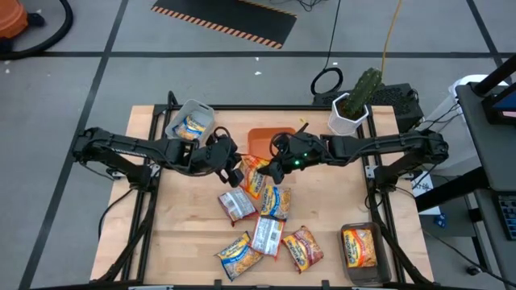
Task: Sort Maruchan noodles
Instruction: Put the left orange noodle pack into the black bin
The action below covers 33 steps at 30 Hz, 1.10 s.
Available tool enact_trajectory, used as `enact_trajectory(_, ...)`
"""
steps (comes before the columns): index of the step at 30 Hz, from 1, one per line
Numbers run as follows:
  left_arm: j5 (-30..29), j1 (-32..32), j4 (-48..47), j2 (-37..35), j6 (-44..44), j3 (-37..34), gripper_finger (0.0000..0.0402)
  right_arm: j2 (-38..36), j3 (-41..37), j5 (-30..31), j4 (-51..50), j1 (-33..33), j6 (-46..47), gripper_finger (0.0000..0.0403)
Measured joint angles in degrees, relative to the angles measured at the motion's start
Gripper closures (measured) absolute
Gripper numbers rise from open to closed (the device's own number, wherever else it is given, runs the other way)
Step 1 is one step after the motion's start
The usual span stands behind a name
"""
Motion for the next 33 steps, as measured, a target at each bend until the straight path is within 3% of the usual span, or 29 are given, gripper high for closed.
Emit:
enact_trajectory(3, -0.64, 0.73, -0.01, 0.00, -0.82, 0.00, 0.0402, 0.00, 0.00, -1.41, -0.44, -0.21, -0.03, 0.0226)
enact_trajectory(10, -1.18, 3.70, -0.04, 0.00, -2.31, 0.00, 0.0402, 0.00, -0.02, -1.53, -1.26, -3.10, -1.62, 0.0141)
enact_trajectory(15, -1.18, 6.10, -0.04, 0.00, -3.78, 0.00, 0.0402, 0.00, -0.02, -3.08, -1.07, -7.09, -5.21, 0.0122)
enact_trajectory(26, -1.45, 8.64, 0.75, 0.02, -8.27, 0.00, 0.0401, 2.42, -0.04, -17.78, 2.40, -15.95, -11.18, 0.0192)
enact_trajectory(33, -1.40, 8.28, 3.86, 0.06, -8.00, -0.02, 0.0401, 2.25, -0.02, -21.64, 4.89, -17.38, -11.51, 0.0255)
